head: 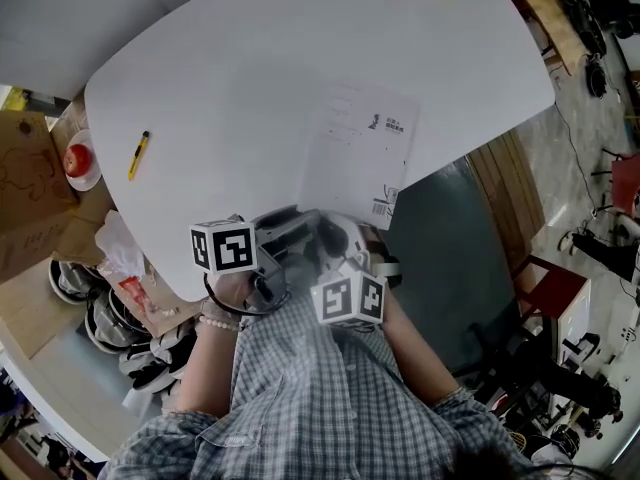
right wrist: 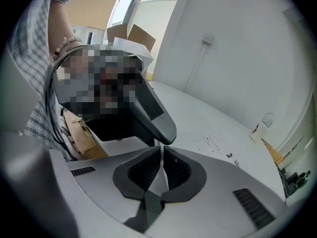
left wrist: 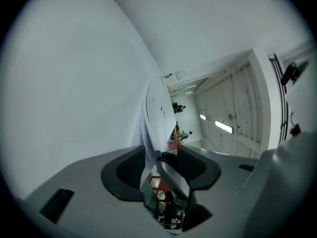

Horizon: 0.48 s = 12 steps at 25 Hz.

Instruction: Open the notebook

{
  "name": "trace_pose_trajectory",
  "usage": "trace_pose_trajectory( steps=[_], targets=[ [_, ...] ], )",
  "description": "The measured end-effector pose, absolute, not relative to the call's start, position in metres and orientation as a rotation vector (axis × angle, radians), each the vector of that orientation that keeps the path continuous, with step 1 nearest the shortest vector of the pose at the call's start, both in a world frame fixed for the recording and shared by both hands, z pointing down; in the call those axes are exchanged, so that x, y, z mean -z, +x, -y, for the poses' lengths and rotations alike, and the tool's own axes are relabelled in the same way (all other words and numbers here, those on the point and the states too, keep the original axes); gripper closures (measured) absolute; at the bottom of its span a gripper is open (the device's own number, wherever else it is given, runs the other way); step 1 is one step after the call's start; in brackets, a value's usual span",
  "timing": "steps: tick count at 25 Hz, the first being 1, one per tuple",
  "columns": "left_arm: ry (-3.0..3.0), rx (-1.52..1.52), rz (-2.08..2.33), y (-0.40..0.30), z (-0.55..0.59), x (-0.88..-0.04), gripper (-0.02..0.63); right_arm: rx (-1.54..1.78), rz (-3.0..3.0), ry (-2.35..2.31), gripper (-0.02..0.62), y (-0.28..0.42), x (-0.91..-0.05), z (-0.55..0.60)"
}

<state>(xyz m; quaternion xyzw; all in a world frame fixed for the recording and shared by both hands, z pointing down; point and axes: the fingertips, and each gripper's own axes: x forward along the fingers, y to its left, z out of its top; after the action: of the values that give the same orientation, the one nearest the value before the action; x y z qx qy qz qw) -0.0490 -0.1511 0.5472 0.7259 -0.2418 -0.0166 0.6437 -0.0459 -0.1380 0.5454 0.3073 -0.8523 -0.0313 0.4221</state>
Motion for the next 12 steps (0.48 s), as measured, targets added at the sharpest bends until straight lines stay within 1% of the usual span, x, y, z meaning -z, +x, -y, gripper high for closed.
trace_pose_trajectory(
  steps=[1,2,3,4,8,10,11,12],
  targets=[
    [1.639,0.067,0.545,-0.049,0.153,-0.547,0.407,0.082,2.135,0.770,0.563,-0.046,-0.545,0.138],
    [1.623,0.094,0.548,-0.049,0.156,-0.546,0.440,0.089,2.135,0.772,0.563,-0.045,-0.544,0.138],
    [1.609,0.109,0.558,-0.049,0.158,-0.547,0.512,0.099,2.134,0.776,0.563,-0.045,-0.543,0.138],
    [1.603,0.112,0.567,-0.050,0.159,-0.548,0.554,0.113,2.131,0.782,0.561,-0.045,-0.543,0.138],
    [1.615,0.115,0.564,-0.051,0.159,-0.546,0.572,0.190,2.104,0.839,0.561,-0.046,-0.540,0.137],
    [1.624,0.117,0.555,-0.050,0.159,-0.543,0.575,0.162,2.090,0.885,0.560,-0.041,-0.540,0.137],
    [1.628,0.115,0.551,-0.050,0.159,-0.542,0.577,0.143,2.081,0.905,0.550,-0.038,-0.540,0.138],
    [1.633,0.112,0.546,-0.049,0.158,-0.541,0.577,0.132,2.072,0.918,0.502,-0.036,-0.541,0.139]
  ],
)
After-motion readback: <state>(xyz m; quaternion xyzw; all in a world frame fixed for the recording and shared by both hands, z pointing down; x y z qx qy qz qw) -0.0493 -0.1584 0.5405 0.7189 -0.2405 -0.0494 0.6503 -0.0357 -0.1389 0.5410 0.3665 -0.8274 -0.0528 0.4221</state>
